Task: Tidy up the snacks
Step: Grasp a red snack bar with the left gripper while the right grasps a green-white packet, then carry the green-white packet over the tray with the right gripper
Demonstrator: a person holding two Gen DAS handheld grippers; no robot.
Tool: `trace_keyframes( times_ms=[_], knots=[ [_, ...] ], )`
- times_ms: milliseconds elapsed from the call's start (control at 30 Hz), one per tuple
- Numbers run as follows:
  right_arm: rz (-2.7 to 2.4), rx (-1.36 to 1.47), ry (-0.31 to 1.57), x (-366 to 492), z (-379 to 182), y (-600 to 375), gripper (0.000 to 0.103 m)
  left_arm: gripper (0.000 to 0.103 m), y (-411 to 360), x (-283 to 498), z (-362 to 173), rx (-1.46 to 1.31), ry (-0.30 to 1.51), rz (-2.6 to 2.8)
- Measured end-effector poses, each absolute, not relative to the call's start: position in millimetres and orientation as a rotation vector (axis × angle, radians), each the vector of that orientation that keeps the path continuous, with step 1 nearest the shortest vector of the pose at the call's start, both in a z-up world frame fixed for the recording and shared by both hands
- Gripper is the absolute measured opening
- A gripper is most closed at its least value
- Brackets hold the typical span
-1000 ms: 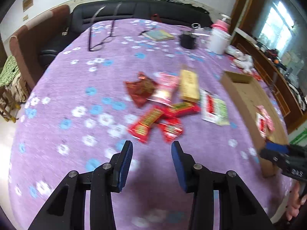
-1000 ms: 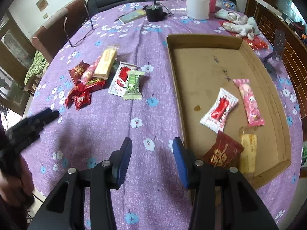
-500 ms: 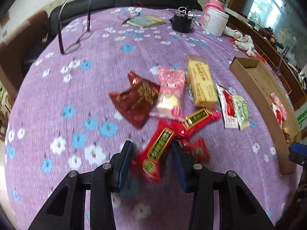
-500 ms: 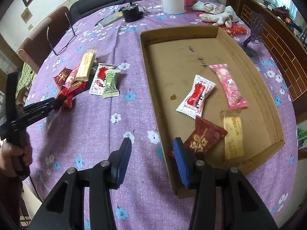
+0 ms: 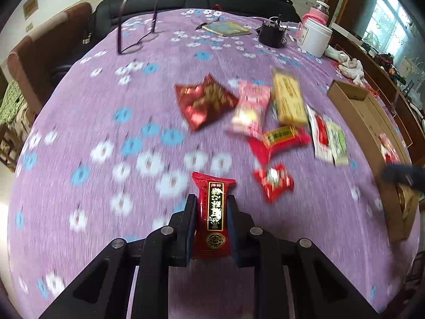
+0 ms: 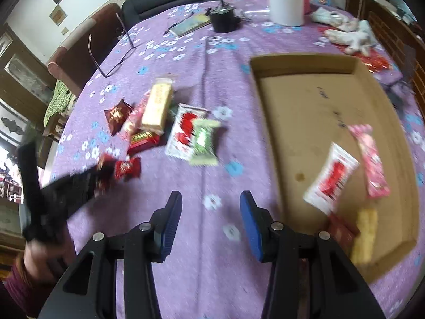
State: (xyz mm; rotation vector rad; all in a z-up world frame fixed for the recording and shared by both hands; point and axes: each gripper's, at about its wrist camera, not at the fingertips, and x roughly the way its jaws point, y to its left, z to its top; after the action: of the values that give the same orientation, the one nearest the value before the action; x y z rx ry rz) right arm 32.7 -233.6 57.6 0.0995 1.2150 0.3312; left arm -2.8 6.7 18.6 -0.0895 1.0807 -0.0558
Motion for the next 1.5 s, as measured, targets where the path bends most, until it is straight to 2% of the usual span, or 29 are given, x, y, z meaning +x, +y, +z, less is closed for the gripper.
trace_keyframes(
  times_ms=[367,433,467,733,933,1500],
  knots=[
    [0.286,0.088,1.311,96,17,-209,0.043,0.022,5,-35,19,-0.104,1.094,-0.007],
    [0.289,0.065,1.292,96,17,-208,0.031,0.022,4,-35,18,-0.101,1.091,-0.003],
    [0.305,0.055,1.299,96,16,-206,0.018,0.022,4,-35,18,-0.101,1.089,0.0],
    [0.419,0.008,1.299,38,33,-208,0.018,0.022,-16,-37,18,-0.096,1.089,-0.047],
    [0.479,-0.088,1.321,0,25,-192,0.018,0.022,-51,-38,19,-0.037,1.087,-0.106],
    [0.496,-0.076,1.283,-8,35,-210,0.018,0.02,-90,-42,38,0.079,1.033,-0.128]
  ],
)
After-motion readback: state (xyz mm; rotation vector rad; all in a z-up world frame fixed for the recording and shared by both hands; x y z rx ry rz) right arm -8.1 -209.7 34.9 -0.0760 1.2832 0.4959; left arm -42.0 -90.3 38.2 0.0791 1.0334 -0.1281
